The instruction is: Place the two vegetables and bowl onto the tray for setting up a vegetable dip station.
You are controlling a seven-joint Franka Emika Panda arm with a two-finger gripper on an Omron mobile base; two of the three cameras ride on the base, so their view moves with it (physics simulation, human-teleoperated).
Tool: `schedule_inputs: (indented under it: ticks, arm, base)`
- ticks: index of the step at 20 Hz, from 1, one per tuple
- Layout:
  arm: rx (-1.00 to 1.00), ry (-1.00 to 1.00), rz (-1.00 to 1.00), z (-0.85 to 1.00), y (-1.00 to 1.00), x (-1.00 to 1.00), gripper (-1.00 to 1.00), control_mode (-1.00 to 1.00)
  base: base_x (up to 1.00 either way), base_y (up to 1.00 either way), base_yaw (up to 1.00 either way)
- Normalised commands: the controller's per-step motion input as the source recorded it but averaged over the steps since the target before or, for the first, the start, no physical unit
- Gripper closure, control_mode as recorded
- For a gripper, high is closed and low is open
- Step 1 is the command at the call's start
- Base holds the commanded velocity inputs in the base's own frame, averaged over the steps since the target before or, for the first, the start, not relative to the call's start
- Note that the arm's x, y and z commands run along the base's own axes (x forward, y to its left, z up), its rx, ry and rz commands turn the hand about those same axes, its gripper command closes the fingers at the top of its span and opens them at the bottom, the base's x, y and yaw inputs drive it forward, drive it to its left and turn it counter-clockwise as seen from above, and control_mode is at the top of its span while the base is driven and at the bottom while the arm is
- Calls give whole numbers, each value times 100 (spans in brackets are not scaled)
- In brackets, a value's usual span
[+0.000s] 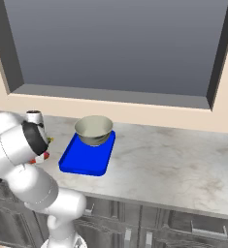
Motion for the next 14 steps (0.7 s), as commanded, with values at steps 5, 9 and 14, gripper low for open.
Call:
schedule_inputs:
  ticks: [5,9,14]
  arm:
    - [0,-10,-9,20,-22,-36,100,-100]
    - [0,-1,-20,20,-26,-31,100,-100]
    - [0,0,-22,19,-30,-23,100,-100]
  base:
    - [0,0,0]
    - [0,0,0]
    - [0,0,0]
